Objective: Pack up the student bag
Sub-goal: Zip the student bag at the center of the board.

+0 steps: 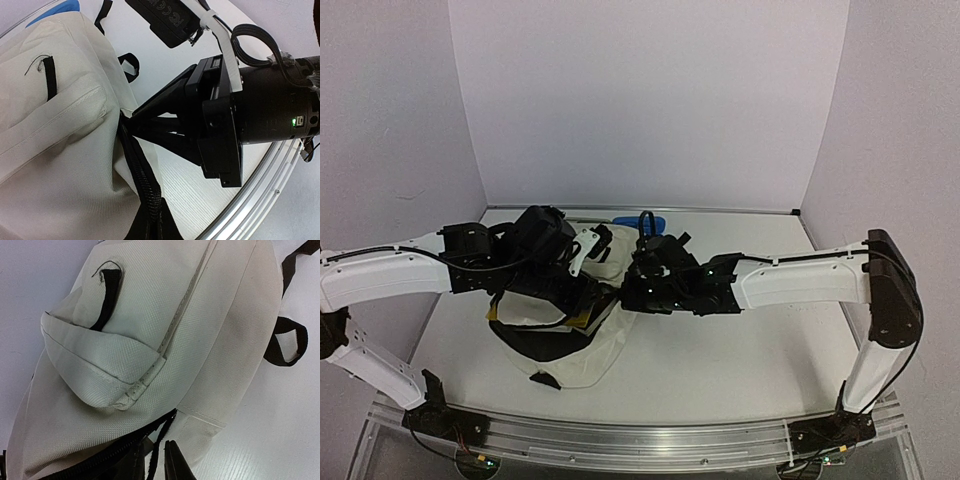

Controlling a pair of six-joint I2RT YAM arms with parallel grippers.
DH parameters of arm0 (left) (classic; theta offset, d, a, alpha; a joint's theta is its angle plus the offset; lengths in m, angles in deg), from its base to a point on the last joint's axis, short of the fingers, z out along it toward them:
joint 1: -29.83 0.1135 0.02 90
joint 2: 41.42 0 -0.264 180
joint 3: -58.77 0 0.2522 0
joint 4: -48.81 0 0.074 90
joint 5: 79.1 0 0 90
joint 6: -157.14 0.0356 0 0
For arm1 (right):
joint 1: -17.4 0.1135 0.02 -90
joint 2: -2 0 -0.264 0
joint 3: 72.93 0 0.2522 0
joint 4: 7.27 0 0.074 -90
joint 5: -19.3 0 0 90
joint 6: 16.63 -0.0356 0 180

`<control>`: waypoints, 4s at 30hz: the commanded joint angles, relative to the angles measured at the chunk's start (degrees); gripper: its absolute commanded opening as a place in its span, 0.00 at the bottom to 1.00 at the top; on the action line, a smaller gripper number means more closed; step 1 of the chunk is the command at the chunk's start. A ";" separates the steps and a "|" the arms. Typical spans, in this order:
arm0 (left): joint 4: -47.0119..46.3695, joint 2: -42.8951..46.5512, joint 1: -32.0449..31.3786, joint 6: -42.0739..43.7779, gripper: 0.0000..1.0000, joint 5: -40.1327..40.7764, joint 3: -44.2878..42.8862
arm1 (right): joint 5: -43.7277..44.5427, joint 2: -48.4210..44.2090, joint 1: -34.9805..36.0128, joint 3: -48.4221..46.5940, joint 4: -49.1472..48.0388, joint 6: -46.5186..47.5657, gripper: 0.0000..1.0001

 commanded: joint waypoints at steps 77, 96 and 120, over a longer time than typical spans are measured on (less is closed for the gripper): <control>2.03 -37.06 12.26 4.12 0.00 13.47 -34.36 | -12.91 -11.03 5.35 15.04 -12.10 -7.09 0.00; -9.26 -45.65 19.31 -4.04 0.00 11.68 -43.53 | -11.07 -8.99 5.68 13.01 -15.05 -7.31 0.00; -0.51 -14.86 28.94 -9.77 0.88 -3.91 -15.21 | -8.26 -8.64 2.91 14.32 -16.21 -8.04 0.00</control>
